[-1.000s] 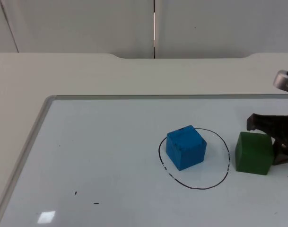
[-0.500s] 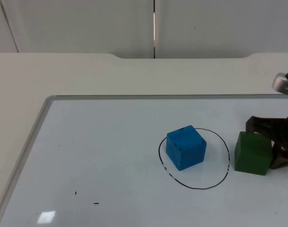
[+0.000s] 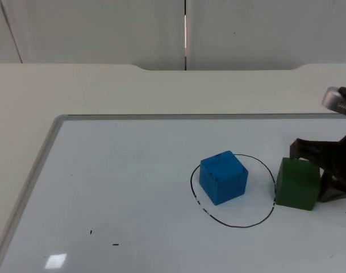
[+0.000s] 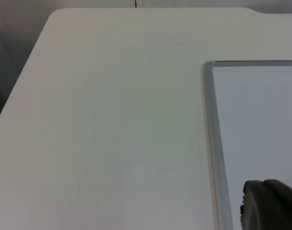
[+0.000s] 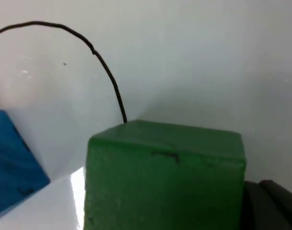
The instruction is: Push the two cubes into the marked area.
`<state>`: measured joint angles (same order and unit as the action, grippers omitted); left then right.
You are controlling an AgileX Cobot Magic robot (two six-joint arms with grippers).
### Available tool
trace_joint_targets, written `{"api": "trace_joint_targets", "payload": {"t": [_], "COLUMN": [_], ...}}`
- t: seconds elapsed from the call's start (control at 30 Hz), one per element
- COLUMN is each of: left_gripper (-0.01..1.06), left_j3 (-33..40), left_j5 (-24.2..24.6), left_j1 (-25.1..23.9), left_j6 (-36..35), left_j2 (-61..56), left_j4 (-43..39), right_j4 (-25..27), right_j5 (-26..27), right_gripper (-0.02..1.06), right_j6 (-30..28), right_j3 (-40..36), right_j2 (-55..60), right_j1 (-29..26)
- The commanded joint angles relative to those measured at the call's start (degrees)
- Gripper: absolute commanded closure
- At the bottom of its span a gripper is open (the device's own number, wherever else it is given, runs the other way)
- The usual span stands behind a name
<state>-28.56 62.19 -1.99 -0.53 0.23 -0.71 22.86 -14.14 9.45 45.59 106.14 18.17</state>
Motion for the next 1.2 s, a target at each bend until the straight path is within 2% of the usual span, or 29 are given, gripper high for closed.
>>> {"api": "trace_joint_targets", "payload": {"t": [0.0,0.17,0.27,1.17], "left_gripper": [1.05,1.05,1.05,1.05], "left_j3": [0.28,0.28,0.28,0.28], "left_j5": [-0.52,-0.52,-0.52,-0.52], "left_j1": [0.33,0.33,0.33,0.33], "left_j6": [0.05,0.05,0.05,0.05], "left_j2": [-0.23,-0.23,-0.23,-0.23], "left_j4": [0.71,0.71,0.71,0.71], "right_j4": [0.43,0.43,2.18,2.97], "right_j5": [0.54,3.53,4.93,7.08], "right_gripper": [1.05,1.05,1.05,1.05], "right_j6": [-0.2,0.12,0.23,-0.02], "right_j3": [0.16,0.16,0.16,0.16], "right_j2": [-0.03,-0.03,-0.03,1.7], "right_j1": [0.77,3.28,3.85,3.85]}}
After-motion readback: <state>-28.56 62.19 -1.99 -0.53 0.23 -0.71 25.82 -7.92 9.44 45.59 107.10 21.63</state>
